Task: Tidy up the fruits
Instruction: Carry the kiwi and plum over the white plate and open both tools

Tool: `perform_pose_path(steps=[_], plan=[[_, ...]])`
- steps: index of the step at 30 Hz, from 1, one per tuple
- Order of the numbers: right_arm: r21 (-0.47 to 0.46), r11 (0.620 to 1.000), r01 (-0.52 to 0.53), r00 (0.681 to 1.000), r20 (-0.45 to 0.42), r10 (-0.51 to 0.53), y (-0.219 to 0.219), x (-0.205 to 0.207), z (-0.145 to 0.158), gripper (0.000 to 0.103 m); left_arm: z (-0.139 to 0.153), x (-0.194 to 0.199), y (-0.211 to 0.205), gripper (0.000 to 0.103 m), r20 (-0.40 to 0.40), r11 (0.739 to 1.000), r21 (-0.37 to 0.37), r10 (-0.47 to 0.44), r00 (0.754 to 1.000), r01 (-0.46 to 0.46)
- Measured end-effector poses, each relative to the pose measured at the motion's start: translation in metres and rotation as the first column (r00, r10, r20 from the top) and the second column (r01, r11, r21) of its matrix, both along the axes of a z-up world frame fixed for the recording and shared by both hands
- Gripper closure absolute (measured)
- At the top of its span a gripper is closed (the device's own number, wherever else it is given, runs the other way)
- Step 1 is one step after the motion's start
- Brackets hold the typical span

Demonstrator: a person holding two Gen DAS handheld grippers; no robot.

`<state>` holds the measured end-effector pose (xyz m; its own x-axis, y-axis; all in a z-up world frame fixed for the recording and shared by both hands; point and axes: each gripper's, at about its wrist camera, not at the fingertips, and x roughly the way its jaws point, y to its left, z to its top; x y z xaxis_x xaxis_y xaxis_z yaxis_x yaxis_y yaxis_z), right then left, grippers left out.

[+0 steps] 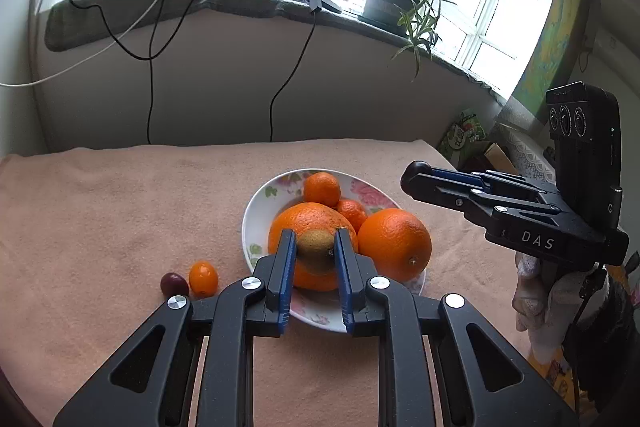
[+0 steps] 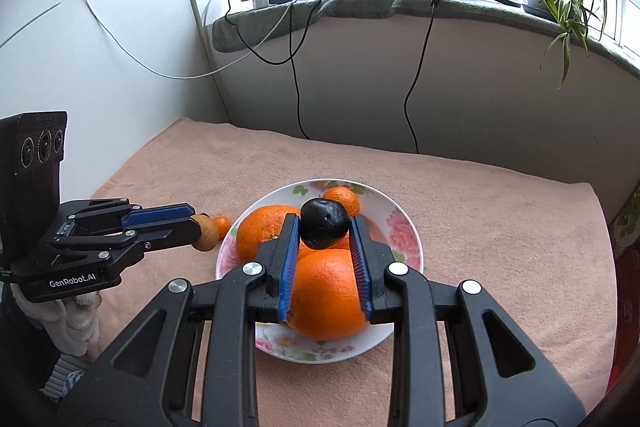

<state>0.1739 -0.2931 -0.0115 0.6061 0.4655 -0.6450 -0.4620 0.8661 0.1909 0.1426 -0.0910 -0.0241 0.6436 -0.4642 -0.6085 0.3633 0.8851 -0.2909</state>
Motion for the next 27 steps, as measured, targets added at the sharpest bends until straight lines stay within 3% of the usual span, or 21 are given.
perform_pose_path(steps=[17, 27], plan=[[0.011, 0.999, 0.039, 0.996, -0.082, -0.038, -0.017, 0.048, -0.024, 0.076, -0.005, 0.059, -0.016, 0.085, -0.023, 1.000, 0.009, -0.008, 1.000, 0.009], [0.017, 0.999, 0.033, 0.993, -0.118, -0.030, -0.016, 0.060, -0.034, 0.076, -0.008, 0.068, -0.022, 0.085, -0.027, 0.999, 0.035, -0.011, 1.000, 0.012]])
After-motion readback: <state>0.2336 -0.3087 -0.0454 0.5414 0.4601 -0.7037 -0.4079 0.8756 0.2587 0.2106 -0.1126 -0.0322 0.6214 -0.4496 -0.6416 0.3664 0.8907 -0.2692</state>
